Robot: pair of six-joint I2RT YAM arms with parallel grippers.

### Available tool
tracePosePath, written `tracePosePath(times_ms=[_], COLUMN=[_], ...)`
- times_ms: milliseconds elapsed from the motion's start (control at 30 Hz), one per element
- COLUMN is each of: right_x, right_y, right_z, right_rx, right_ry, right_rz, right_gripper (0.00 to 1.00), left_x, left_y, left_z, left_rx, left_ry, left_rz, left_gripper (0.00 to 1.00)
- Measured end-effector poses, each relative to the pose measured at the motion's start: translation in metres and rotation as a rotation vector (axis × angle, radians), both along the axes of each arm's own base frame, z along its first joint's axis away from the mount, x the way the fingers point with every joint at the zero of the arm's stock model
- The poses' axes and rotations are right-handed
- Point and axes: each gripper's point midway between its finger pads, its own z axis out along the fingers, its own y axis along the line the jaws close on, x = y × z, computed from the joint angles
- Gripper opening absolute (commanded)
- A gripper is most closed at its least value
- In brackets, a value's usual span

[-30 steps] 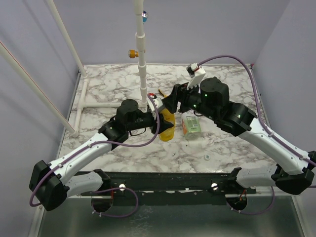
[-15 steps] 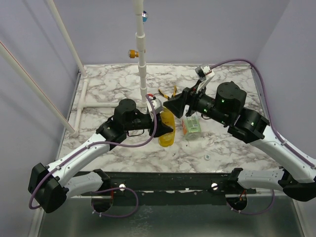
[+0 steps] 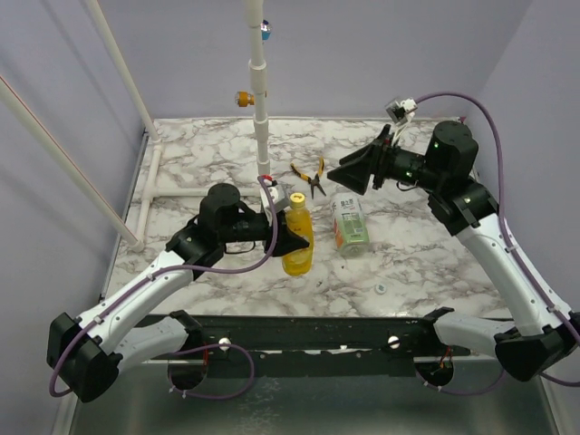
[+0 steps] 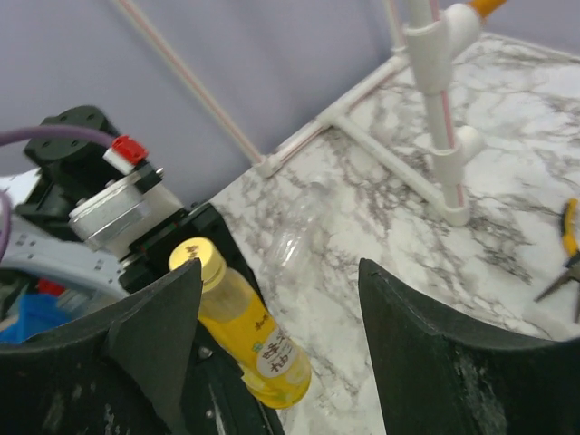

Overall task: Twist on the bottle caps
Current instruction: Screw the bottle cap onto the plastic bottle.

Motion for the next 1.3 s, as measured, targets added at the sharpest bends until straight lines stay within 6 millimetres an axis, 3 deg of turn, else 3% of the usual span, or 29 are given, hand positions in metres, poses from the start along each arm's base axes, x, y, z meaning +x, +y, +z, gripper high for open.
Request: tracePosePath(times_ms=[200,467,1000,1300], right_x=[-0.024,-0.042,-0.051,-0.055], right_y=[0.020,0.028,0.057,0.068], right_z=[-0.015,-0.018,-0.034,-0.036], right_rx=[0.037,0.068,0.046,0.039], right_ry=[0.032,0.012,0.025,0.014], right_rz=[0.263,0.404,0.491,0.503], right_gripper=[0.72,0.70,0.69,0.57], left_x=[0.000,-0.005,-0.008,-0.009], left_y=[0.002,-0.001,-0.006,-0.008], left_z=[0.000,-0.005,0.002,0.000], left_rx=[-0.001,0.003,-0.014,-0.013], left_ry=[0.006,0.029,0.050,0.065], left_rz=[-0.009,-0.049,-0.095,-0.107], left_gripper=[0.00,0.00,0.00,0.00])
